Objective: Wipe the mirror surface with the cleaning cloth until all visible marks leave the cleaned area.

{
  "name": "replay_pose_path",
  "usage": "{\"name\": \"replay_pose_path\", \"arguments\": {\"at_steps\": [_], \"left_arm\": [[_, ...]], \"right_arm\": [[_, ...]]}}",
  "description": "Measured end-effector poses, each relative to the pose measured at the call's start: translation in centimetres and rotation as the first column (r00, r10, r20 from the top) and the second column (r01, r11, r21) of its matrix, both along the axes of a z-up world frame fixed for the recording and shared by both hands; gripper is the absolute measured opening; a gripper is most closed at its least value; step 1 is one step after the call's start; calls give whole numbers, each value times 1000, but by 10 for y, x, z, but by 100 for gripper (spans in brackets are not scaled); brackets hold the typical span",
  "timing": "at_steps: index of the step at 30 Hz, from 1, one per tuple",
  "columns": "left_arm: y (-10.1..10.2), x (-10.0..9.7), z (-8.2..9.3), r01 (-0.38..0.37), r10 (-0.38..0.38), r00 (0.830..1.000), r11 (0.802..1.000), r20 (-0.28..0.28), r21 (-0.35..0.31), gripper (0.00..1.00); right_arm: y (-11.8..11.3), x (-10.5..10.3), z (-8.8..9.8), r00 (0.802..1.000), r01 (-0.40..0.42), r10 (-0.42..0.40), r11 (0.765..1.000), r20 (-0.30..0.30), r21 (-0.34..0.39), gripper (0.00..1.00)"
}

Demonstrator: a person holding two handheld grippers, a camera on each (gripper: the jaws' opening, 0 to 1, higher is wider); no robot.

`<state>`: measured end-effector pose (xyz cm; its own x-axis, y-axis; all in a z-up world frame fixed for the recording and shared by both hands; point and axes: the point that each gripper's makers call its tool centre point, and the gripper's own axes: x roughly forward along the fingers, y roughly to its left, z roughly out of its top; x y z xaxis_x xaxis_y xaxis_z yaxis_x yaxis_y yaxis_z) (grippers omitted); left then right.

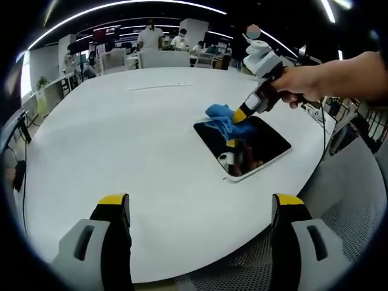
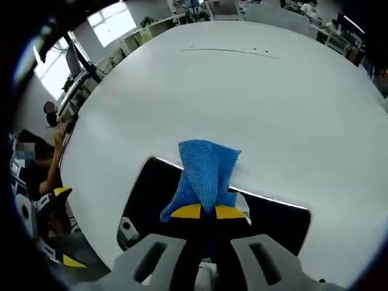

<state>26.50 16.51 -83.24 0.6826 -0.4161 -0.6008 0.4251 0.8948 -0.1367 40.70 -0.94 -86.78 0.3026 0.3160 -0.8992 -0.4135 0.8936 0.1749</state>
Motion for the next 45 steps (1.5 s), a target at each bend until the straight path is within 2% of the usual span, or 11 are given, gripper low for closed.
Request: {"name": "replay_pose_path", "arguments": {"at_steps": [7,10,12,13,15,17,25,28,32,38,45], "left_arm": [[1,0,0,-8,8,1000,1000,0,-3,96],[0,0,1,-7,7,1000,1000,5,0,97],[0,0,1,-10,10,1000,1000,5,-1,96],[0,0,2,-10,10,1000,1000,5,-2,96],[-1,-1,2,-6,6,1000,1000,2,-4,96],[-2,-2,2,1,-1,1000,1000,1,-1,96],[-4,-2,5,5,-5,1000,1000,9,-8,96],[-6,-2,7,8,-8,1000,1000,11,-16,95],[-8,-2,8,20,-19,1000,999,15,-25,95],[-13,-2,10,36,-35,999,998,25,-47,97],[-19,-6,8,72,-71,997,996,9,-46,98]], "right_arm": [[1,6,-5,1000,-14,14,1000,9,-15,0],[1,4,-4,999,54,-54,998,-7,17,0],[1,4,-3,999,-16,16,1000,35,-15,0],[1,3,-3,999,-19,20,1000,43,-18,0],[3,-5,-1,1000,12,-13,1000,18,9,0],[4,-3,-6,1000,28,-28,999,9,22,0],[7,-26,-2,999,33,-33,999,8,26,0],[9,-34,-2,1000,7,-7,1000,27,10,0],[11,-48,-2,999,51,-50,997,-15,58,0],[12,-66,0,999,32,-32,998,4,49,0],[15,-84,0,998,60,-59,997,-22,47,0]]}}
